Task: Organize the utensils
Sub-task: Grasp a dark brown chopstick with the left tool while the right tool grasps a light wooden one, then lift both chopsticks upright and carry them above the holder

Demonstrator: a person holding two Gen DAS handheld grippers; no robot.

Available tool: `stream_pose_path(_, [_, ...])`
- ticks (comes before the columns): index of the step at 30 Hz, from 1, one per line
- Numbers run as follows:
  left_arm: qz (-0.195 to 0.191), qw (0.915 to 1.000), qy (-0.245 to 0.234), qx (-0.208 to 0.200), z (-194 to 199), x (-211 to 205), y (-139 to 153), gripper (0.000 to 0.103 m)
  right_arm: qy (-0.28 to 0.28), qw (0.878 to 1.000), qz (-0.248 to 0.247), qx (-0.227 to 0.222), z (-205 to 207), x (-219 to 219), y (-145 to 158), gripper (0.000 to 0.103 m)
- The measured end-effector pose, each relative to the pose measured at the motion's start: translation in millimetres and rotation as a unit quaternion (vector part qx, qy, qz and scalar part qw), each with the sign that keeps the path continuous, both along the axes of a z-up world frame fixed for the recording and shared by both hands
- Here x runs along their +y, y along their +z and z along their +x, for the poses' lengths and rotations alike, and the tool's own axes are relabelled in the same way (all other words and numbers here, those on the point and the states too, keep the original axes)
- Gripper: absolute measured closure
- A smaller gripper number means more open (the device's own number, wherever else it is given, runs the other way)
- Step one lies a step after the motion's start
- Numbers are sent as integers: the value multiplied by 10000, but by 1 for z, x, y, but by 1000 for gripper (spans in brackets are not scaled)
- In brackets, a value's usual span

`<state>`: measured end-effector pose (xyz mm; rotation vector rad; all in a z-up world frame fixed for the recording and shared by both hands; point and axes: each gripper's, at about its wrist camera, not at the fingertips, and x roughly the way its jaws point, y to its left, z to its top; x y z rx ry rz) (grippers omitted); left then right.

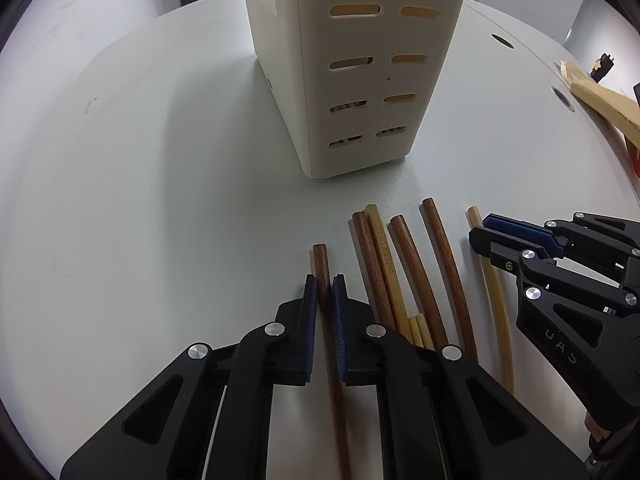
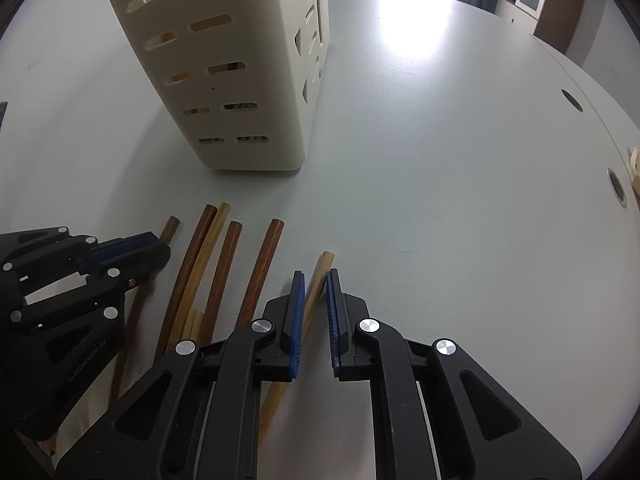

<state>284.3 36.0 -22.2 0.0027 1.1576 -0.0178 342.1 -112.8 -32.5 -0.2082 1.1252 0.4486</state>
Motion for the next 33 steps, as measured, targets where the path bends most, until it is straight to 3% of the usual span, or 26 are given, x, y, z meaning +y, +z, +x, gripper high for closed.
stream_pose_path(7, [-62,9993,26,-362,-8,10,18,96,-65,9994,349,-47,4,-24,11,96])
stream_pose_path(14, [-210,9939,97,-1080,-27,15,68,96,-8,9947,863,-552,-2,-48,61,96])
stream_pose_path(20, [-208,9882,63,-1514,-33,19,94,96,37,9890,1134,-944,-15,-55,87,96])
stream_pose_path(33, [-317,9629,227,-2672,-60,16,156,96,160,9681,1666,-1862,-35,-42,144,96])
